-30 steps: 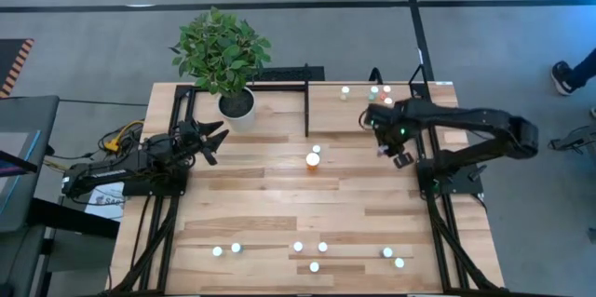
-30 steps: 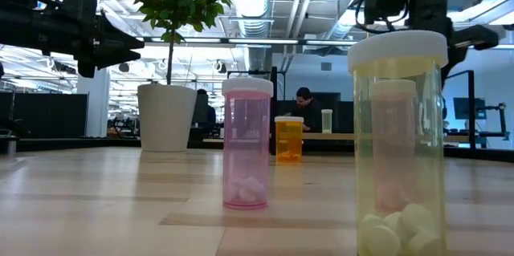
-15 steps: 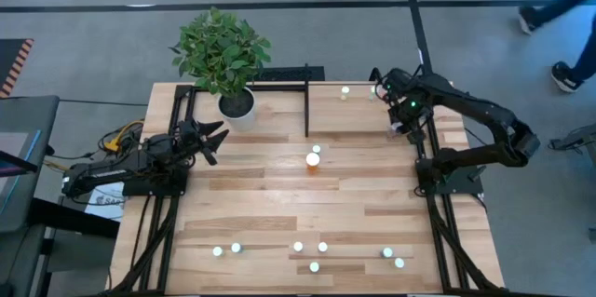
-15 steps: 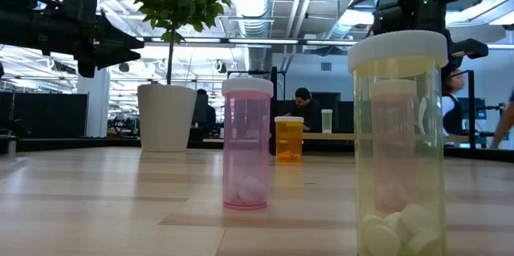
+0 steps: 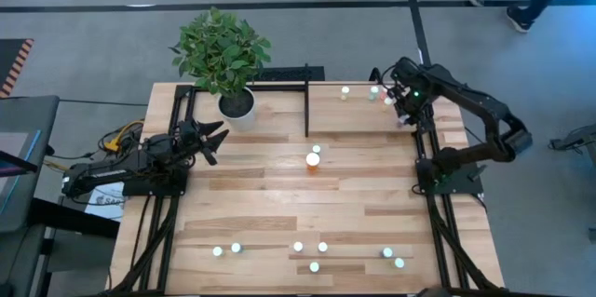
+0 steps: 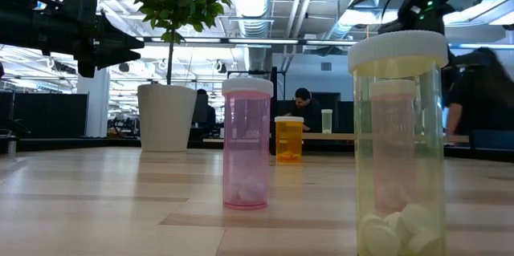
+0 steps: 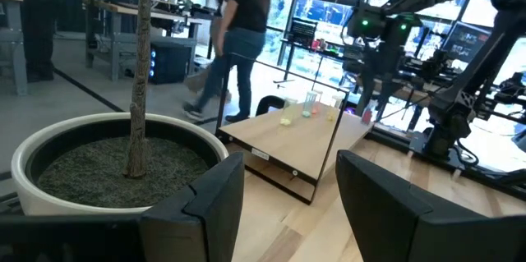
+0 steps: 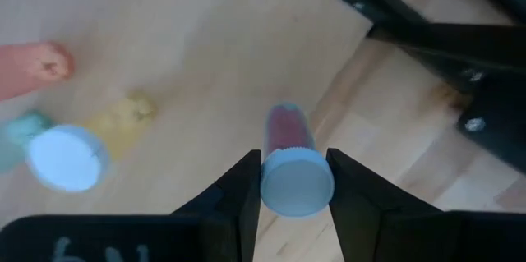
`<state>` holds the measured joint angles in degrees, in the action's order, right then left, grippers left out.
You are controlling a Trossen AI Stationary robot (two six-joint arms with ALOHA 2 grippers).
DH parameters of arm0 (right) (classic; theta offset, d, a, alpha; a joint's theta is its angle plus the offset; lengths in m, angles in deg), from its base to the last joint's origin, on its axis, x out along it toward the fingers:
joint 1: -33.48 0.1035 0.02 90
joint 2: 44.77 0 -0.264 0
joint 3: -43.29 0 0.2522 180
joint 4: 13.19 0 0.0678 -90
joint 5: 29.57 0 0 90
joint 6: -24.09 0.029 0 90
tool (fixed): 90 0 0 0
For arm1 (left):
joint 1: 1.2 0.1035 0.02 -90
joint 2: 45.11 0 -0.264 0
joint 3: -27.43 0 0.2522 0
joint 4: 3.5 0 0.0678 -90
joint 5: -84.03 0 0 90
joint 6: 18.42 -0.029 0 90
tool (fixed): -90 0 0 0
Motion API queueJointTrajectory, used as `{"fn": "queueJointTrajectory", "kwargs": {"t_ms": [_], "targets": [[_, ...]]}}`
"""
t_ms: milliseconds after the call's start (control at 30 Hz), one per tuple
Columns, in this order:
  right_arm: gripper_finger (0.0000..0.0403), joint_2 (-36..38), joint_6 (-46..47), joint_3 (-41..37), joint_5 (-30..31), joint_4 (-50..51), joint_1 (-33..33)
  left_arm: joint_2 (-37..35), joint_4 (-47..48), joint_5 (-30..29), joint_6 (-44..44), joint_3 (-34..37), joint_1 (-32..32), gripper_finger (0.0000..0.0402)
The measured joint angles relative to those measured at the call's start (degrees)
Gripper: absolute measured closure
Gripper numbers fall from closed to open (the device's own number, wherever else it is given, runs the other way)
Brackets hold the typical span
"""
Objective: Pick and place medicine bottles onto shelf by color
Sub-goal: Put the blue bill bottle on the shelf
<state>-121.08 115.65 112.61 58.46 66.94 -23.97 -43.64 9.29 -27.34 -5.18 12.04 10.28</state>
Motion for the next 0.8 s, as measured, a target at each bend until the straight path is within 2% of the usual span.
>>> {"fn": "queueJointTrajectory", "kwargs": {"t_ms": [167,400,800], "targets": [[0.0262,-5.5,-1.0,5.8,-0.6,2.6,0.5,0.0,0.0,0.0,0.0,0.0,0.0,0.022],[0.0262,-8.1,-1.0,11.6,-0.2,3.6,1.3,0.0,0.0,0.0,0.0,0.0,0.0,0.022],[0.0257,-9.2,-0.5,13.1,-1.2,3.2,5.3,0.0,0.0,0.0,0.0,0.0,0.0,0.022]]}}
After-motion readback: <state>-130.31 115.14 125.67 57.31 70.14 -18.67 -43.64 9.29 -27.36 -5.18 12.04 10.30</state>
